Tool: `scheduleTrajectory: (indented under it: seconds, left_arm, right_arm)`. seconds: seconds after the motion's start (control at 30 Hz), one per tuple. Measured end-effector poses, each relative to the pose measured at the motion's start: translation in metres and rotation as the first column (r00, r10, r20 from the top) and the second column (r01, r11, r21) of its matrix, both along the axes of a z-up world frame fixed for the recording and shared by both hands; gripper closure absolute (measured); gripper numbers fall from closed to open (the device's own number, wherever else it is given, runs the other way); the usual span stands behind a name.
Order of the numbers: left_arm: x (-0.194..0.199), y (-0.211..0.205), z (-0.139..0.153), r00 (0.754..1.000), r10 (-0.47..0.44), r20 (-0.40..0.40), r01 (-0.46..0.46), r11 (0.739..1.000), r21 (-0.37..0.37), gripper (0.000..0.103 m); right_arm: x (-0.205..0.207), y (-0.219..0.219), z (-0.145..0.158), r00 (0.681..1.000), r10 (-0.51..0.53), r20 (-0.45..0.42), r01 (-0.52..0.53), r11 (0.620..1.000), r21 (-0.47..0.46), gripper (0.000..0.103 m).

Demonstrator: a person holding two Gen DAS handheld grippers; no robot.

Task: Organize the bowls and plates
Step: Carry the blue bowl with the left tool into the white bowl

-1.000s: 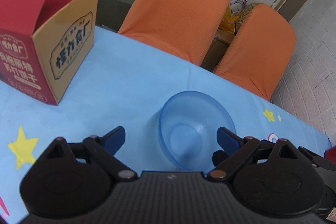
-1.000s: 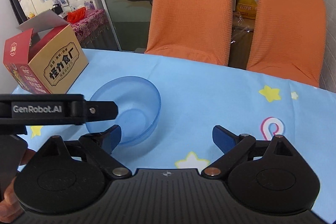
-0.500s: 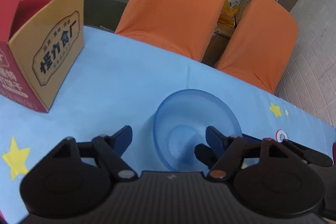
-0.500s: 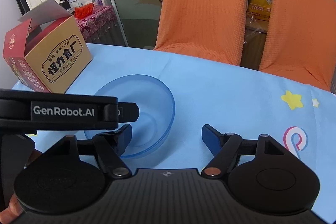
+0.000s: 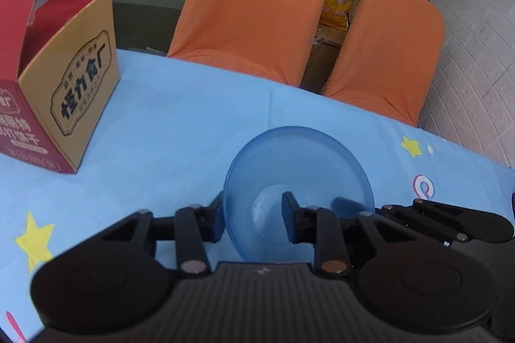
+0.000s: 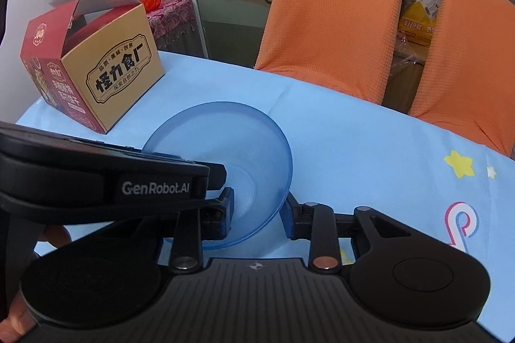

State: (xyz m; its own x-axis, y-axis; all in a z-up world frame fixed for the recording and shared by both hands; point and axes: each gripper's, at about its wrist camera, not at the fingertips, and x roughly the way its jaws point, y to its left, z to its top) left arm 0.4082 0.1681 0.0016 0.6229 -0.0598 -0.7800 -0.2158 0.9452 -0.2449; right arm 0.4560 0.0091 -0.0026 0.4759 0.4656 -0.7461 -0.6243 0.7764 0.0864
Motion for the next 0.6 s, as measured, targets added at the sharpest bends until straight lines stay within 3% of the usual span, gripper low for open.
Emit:
scheduleTrajectory:
  seconds: [0.27, 0.6]
  left_arm:
    - [-0.044, -0.034, 0.03, 0.998, -0.051, 0.039, 0.052, 0.998, -0.021, 0.076]
    - [-0.127, -0.099, 0.047, 0.988, -0.14, 0.06, 0.142, 0.99, -0.021, 0.076]
  right_arm:
    - [-0.035, -0.03, 0.028, 0.999, -0.04, 0.029, 0.04, 0.999, -0.007, 0.047]
    - [-0.12, -0.085, 0.046, 0.991, -0.126, 0.051, 0.126, 0.992, -0.006, 0.047]
